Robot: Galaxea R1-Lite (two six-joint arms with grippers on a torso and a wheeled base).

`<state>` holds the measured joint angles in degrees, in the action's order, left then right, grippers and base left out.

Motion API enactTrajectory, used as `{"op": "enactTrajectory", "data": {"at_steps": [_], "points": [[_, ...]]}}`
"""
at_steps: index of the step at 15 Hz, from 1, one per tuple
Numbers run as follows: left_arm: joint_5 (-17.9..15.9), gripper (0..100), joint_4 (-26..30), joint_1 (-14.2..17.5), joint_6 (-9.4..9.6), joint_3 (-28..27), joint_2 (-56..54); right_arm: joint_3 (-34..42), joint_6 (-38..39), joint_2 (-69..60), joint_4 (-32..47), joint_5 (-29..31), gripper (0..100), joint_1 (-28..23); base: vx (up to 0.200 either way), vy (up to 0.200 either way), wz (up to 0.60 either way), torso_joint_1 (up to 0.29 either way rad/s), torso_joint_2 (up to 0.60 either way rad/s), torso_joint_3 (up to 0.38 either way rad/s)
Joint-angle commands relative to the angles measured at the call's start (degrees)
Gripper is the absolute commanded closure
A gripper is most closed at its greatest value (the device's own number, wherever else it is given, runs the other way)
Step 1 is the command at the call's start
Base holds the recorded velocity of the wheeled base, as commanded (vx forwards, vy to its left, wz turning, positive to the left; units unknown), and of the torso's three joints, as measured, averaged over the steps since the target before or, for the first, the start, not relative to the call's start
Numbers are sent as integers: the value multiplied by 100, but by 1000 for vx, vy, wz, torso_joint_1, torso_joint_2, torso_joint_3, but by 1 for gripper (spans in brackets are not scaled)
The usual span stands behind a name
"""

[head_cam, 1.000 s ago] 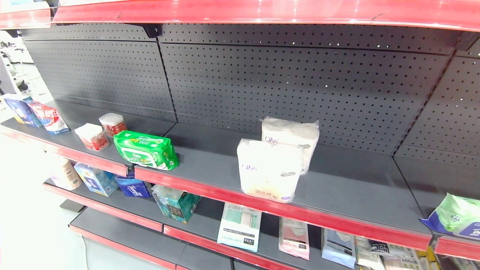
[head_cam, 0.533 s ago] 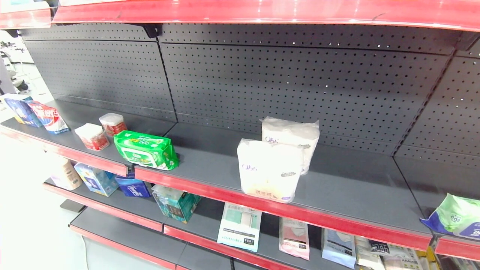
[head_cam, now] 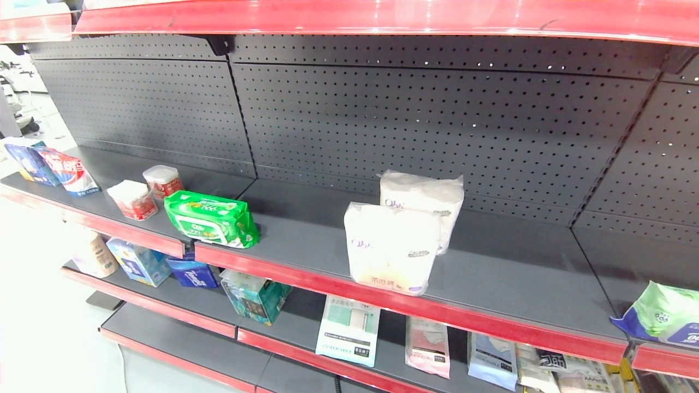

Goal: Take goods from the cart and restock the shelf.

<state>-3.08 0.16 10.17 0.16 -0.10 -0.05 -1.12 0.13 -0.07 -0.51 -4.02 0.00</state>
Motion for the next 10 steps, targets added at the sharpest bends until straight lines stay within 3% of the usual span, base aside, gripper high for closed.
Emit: {"op": "enactTrajectory", "data": {"at_steps": [1, 8, 10], "points": [[1, 0, 2, 3, 2, 1, 5, -2, 4, 7, -2, -2, 0, 0, 0, 0, -600, 2, 2, -2], [1, 0, 2, 3, 2, 1, 5, -2, 4, 7, -2, -2, 0, 0, 0, 0, -600, 4, 3, 1], [1, 0, 11, 3, 2, 1, 5, -2, 4, 7, -2, -55, 0, 0, 0, 0, 0, 0, 0, 0]]}}
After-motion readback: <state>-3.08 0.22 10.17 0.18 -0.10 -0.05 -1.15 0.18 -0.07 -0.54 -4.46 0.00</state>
